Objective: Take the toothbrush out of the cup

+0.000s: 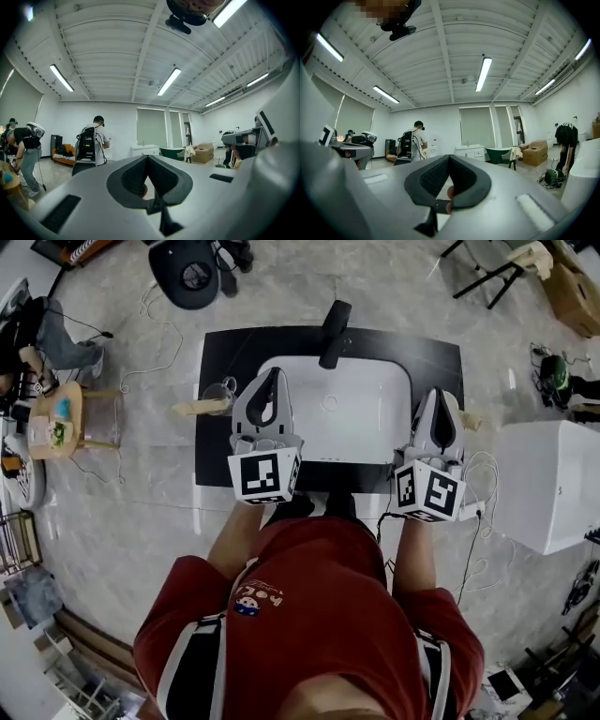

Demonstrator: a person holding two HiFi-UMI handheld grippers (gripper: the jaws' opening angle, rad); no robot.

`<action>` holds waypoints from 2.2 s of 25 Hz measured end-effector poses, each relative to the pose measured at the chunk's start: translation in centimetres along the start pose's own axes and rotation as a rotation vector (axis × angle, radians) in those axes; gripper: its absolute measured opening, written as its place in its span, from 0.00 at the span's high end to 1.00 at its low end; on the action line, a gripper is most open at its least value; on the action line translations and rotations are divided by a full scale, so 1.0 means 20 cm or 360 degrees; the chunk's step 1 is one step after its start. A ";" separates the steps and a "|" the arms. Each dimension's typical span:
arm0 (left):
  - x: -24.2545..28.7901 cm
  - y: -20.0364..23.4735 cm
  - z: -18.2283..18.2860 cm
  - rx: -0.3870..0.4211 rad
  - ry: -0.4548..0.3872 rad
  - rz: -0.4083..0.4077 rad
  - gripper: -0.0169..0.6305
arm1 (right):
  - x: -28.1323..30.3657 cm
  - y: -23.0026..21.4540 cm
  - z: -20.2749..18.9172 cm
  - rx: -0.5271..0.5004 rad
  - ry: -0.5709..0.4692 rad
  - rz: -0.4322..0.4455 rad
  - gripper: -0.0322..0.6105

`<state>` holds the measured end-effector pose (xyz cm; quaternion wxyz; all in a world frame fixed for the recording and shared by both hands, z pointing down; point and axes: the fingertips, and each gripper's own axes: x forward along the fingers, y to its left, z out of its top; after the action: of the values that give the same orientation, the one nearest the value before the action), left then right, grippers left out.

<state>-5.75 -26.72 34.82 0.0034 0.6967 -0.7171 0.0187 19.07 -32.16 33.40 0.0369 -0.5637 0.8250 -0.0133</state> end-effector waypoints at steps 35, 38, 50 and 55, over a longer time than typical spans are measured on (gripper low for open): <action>0.20 -0.77 -0.07 0.0244 0.0157 -0.0353 0.97 | -0.19 -0.84 -0.83 0.0451 0.0467 -0.0492 0.63; 0.20 -0.78 -0.08 0.0249 0.0167 -0.0343 0.97 | -0.15 -0.86 -0.84 0.0442 0.0475 -0.0458 0.64; 0.19 -0.77 -0.09 0.0219 0.0164 -0.0310 0.97 | -0.10 -0.84 -0.74 0.0317 0.0416 -0.0412 0.84; 0.17 -0.73 -0.08 0.0182 0.0128 -0.0289 0.97 | -0.11 -0.78 -0.59 0.0193 0.0336 -0.0374 0.85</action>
<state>8.72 -30.41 36.84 -0.0058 0.7564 -0.6482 0.0871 33.49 -36.08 46.34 -0.0178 -0.6486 0.7503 -0.1266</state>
